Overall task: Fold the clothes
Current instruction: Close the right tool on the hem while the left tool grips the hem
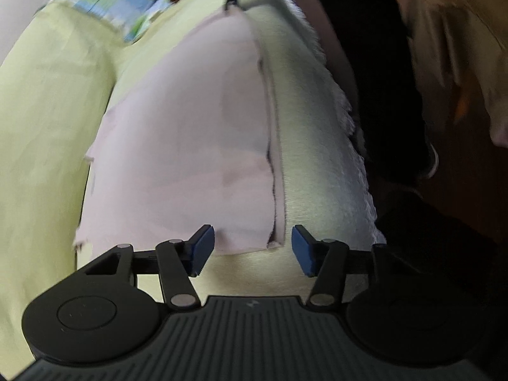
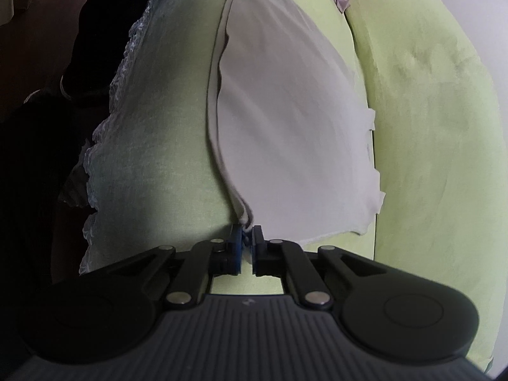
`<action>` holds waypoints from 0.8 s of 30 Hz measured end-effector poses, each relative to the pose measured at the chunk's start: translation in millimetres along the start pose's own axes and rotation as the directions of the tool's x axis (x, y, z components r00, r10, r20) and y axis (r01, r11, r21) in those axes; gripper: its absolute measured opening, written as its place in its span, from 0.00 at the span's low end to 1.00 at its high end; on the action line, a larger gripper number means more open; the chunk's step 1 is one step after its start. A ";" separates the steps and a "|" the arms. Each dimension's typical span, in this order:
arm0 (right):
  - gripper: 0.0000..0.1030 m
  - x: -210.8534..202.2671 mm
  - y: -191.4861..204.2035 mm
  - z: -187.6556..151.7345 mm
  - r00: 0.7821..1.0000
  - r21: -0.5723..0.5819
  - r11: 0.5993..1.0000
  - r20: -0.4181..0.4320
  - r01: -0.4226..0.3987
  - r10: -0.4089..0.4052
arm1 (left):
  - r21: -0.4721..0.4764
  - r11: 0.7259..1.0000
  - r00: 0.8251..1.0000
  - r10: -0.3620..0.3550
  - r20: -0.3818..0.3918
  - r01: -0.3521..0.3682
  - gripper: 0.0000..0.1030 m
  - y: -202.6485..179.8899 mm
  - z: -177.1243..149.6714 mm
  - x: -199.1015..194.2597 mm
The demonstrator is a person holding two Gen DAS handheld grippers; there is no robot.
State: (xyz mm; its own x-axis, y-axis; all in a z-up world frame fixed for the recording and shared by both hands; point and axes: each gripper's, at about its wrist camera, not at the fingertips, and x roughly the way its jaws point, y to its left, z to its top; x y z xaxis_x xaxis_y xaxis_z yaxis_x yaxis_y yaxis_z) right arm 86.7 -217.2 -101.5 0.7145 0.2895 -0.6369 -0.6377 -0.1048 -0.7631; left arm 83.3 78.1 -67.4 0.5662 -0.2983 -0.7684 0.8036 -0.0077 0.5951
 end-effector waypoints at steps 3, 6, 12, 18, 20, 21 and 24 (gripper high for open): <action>0.02 -0.9 0.2 -0.8 1.000 0.004 1.000 -0.001 0.001 -0.001 | 0.102 0.995 1.000 0.001 0.005 -0.001 0.56 -5.6 0.6 1.1; 0.02 -1.1 -2.7 -0.9 1.000 0.033 0.999 -0.005 0.006 -0.005 | 0.184 0.983 1.000 -0.007 0.005 0.006 0.52 -9.3 1.4 2.6; 0.02 -3.7 -6.8 -0.7 1.000 0.054 0.998 -0.002 0.017 -0.017 | 0.212 0.977 0.999 0.023 -0.033 -0.015 0.06 -14.2 1.4 9.2; 0.02 -7.2 -14.1 -2.9 1.000 0.083 0.996 0.007 0.017 -0.017 | -0.013 1.000 0.999 -0.024 -0.025 0.024 0.04 3.3 11.6 1.9; 0.02 -8.9 -16.8 -3.6 1.000 0.097 0.995 0.012 0.014 -0.015 | -0.112 0.993 0.999 -0.040 -0.013 0.038 0.04 16.3 10.5 -3.2; 0.01 -10.2 -18.9 -4.4 1.000 0.106 0.994 0.017 0.009 -0.011 | -0.147 0.988 0.999 -0.048 -0.006 0.046 0.04 21.4 8.9 -5.8; 0.01 -15.7 -30.9 -7.5 0.999 0.165 0.985 0.041 -0.038 0.032 | -0.237 0.969 0.997 -0.075 0.008 0.075 0.04 34.9 3.6 -12.0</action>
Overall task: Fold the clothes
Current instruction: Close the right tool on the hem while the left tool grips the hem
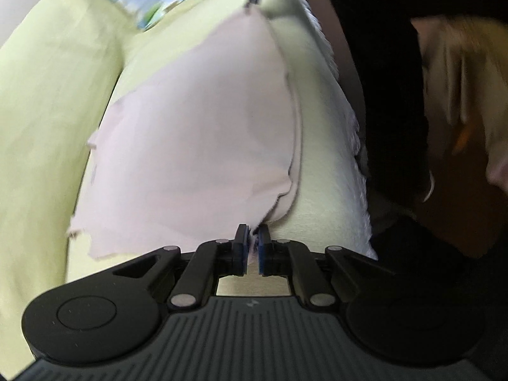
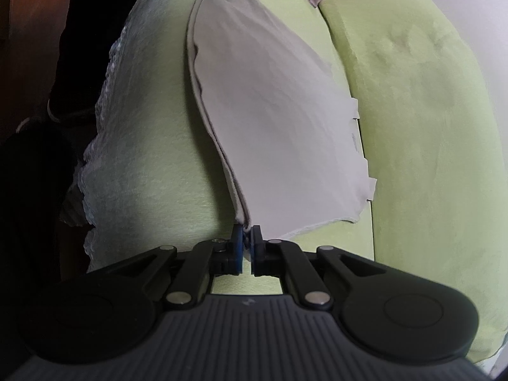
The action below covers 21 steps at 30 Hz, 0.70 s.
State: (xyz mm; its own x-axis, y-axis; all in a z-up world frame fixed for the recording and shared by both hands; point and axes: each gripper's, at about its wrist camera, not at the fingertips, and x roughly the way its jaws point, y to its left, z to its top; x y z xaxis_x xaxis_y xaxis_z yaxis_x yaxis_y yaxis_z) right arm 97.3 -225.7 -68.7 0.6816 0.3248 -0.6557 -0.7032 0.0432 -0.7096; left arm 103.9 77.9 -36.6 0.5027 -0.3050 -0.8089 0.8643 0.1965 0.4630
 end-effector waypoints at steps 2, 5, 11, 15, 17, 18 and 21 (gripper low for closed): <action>0.01 -3.1 -10.1 -0.4 0.999 0.055 0.998 0.015 -0.040 0.039 | -0.079 0.996 0.999 -0.030 0.012 0.030 0.04 12.1 -3.3 -4.6; 0.01 -1.9 -37.7 -6.9 0.992 0.155 0.980 0.037 -0.128 0.124 | -0.221 0.972 0.996 -0.074 0.048 0.082 0.04 37.5 -15.3 -4.2; 0.00 19.3 -98.8 -22.5 0.965 0.308 0.915 0.092 -0.261 0.245 | -0.432 0.881 0.981 -0.168 0.095 0.193 0.04 88.3 -36.8 13.9; 0.00 38.5 -138.2 -30.7 0.936 0.396 0.849 0.114 -0.351 0.334 | -0.540 0.808 0.971 -0.217 0.098 0.235 0.04 124.8 -44.3 24.1; 0.00 50.6 -162.8 -34.8 0.911 0.460 0.791 0.126 -0.404 0.392 | -0.573 0.784 0.969 -0.231 0.091 0.240 0.04 141.1 -43.1 26.8; 0.00 54.1 -170.6 -35.8 0.903 0.477 0.772 0.130 -0.419 0.410 | -0.589 0.772 0.968 -0.238 0.081 0.239 0.04 151.2 -40.9 27.4; 0.00 62.8 -200.1 -38.1 0.877 0.513 0.724 0.139 -0.461 0.459 | -0.616 0.753 0.966 -0.252 0.054 0.231 0.04 181.4 -33.0 27.1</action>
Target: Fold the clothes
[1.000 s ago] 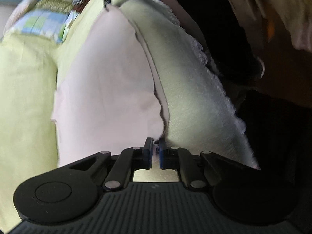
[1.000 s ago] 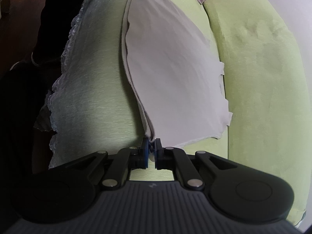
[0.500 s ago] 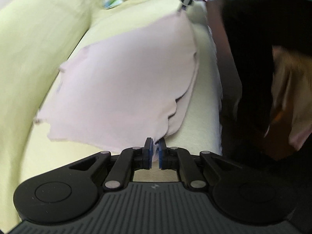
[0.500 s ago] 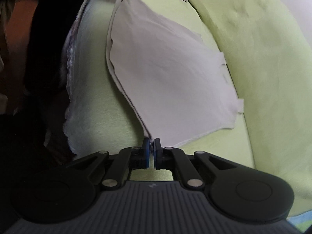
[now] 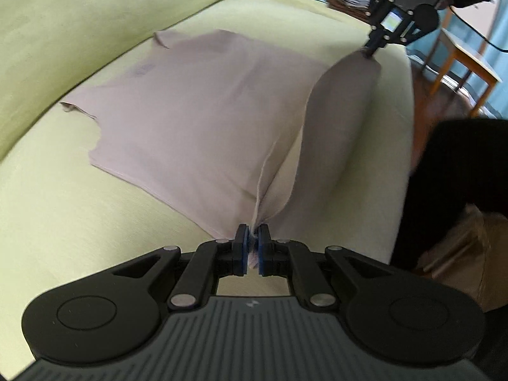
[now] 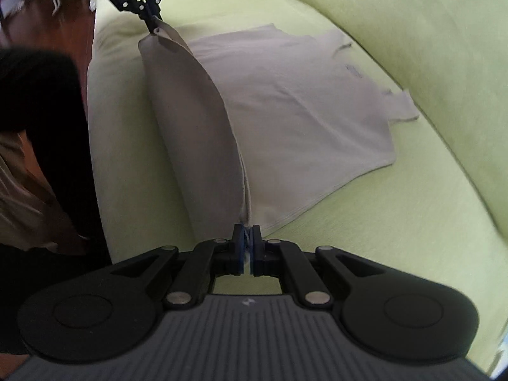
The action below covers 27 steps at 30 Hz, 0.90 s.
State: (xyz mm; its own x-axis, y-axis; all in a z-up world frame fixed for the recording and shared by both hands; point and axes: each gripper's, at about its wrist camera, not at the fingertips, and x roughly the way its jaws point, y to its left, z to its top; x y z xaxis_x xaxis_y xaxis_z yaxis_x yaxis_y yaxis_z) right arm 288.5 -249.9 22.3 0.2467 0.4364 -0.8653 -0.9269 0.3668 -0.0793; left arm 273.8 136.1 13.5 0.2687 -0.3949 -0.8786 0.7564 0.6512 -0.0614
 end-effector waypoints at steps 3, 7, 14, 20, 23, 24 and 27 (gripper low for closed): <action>0.00 -9.4 -27.2 17.5 0.999 0.028 0.999 -0.012 -0.031 0.031 | -0.026 1.000 1.000 0.015 -0.021 -0.016 0.04 18.1 21.7 -9.2; 0.00 -15.0 -58.2 36.5 0.999 0.054 0.998 -0.015 -0.041 0.042 | -0.060 0.997 0.999 0.043 -0.022 -0.044 0.04 44.4 45.5 -17.8; 0.00 -4.5 -101.3 72.0 0.998 0.056 0.998 -0.047 -0.034 0.037 | -0.102 0.993 0.998 0.055 0.015 -0.054 0.04 95.2 65.9 -16.3; 0.00 2.6 -134.2 97.7 0.995 0.091 0.996 -0.096 -0.004 0.013 | -0.117 0.993 0.999 0.032 0.044 -0.026 0.04 144.2 80.0 -4.2; 0.00 9.6 -151.5 110.1 0.994 0.105 0.994 -0.106 0.011 0.000 | -0.126 0.992 0.998 0.027 0.058 -0.019 0.04 165.8 85.3 -1.3; 0.00 11.7 -156.6 112.8 0.995 0.117 0.993 -0.104 0.014 -0.002 | -0.130 0.991 0.998 0.030 0.060 -0.022 0.04 173.5 87.4 -0.7; 0.00 21.9 -173.4 120.0 0.994 0.136 0.991 -0.108 0.018 -0.003 | -0.147 0.988 0.996 0.061 0.060 -0.052 0.02 193.7 93.3 -1.2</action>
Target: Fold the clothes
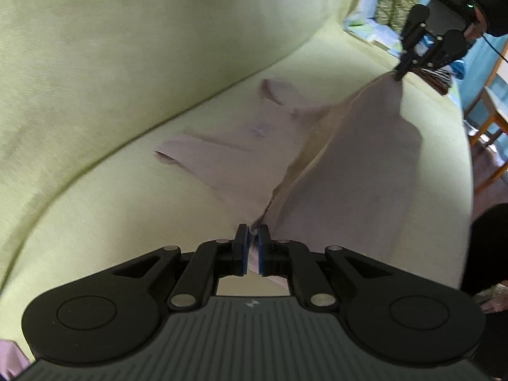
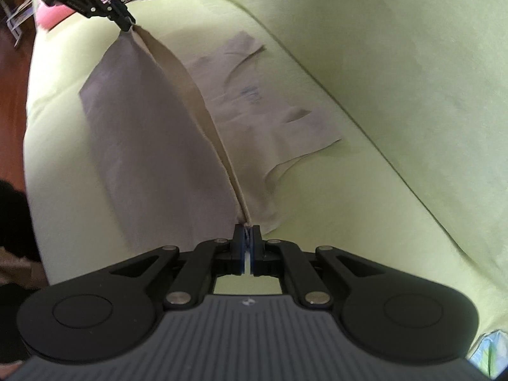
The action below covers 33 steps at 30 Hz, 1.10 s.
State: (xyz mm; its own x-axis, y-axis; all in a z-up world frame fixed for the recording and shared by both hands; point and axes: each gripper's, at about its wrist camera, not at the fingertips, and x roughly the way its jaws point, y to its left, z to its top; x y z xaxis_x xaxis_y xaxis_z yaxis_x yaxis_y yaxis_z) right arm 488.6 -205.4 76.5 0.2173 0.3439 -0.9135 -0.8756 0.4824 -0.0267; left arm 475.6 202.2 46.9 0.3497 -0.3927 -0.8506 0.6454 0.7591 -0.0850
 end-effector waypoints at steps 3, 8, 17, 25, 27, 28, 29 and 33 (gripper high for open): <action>0.00 6.6 -11.2 8.4 1.000 0.001 1.000 -0.002 -0.008 0.008 | -0.037 0.999 1.000 0.028 0.004 -0.028 0.02 20.6 9.3 1.5; 0.00 18.7 -25.9 19.3 0.999 -0.014 0.999 -0.007 -0.039 0.039 | -0.025 1.000 0.999 0.016 -0.030 -0.017 0.02 28.3 19.5 16.5; 0.00 36.5 -25.7 9.3 0.994 -0.022 0.994 -0.020 -0.109 0.108 | -0.068 0.993 0.982 -0.108 -0.158 0.098 0.25 16.7 9.1 61.0; 0.00 42.9 -18.4 0.6 0.991 -0.004 0.992 -0.039 -0.129 0.129 | -0.411 0.904 0.972 -0.187 -0.140 0.114 0.25 42.7 -18.9 76.8; 0.00 45.5 -17.3 -0.2 0.990 0.001 0.991 -0.045 -0.131 0.131 | -0.454 0.884 0.974 -0.189 -0.124 0.113 0.25 47.7 -22.5 80.4; 0.00 46.4 -16.9 -0.3 0.990 0.003 0.991 -0.047 -0.131 0.131 | -0.476 0.871 0.975 -0.193 -0.112 0.118 0.25 50.4 -23.9 82.0; 0.00 46.9 -16.4 -0.4 0.990 0.003 0.991 -0.049 -0.132 0.132 | -0.498 0.859 0.975 -0.197 -0.099 0.123 0.25 53.1 -25.4 83.6; 0.00 49.9 -15.5 -1.7 0.990 0.012 0.992 -0.054 -0.129 0.130 | -0.522 0.843 0.973 -0.208 -0.096 0.128 0.25 56.3 -27.6 95.7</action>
State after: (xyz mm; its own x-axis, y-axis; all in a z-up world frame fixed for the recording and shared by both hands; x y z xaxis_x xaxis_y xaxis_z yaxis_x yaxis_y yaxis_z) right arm 512.3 -197.0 30.7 0.0785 0.3595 -0.9298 -0.8910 0.4437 0.0963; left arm 526.7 221.6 -53.6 0.1411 -0.4901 -0.8602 0.2342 0.8607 -0.4520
